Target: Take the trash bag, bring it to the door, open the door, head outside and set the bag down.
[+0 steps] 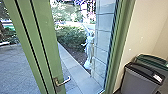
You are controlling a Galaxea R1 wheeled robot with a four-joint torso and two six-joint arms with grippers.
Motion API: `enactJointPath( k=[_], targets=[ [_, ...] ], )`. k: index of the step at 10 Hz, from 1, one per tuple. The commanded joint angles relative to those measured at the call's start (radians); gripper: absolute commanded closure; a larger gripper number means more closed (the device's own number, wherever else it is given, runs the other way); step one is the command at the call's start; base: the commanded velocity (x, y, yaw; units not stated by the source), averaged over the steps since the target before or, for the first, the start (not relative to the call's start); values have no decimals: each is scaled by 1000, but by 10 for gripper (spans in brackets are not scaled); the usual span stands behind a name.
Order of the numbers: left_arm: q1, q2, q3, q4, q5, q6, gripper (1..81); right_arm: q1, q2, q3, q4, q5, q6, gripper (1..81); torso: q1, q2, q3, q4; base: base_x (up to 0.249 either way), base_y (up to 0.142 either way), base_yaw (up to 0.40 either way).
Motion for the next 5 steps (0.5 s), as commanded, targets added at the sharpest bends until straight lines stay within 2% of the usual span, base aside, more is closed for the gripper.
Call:
enactJointPath(
  k=[1, 5],
  targets=[
    [-36, -3, 3, 7, 55, 6, 811, 29, 9, 5, -10, -65, -7, 10, 0, 0, 0, 0, 77, 0, 0],
    [-35, -5, 3, 7, 58, 6, 811, 30, 9, 6, -10, -65, -7, 10, 0, 0, 0, 0, 0, 0, 0]
  ],
)
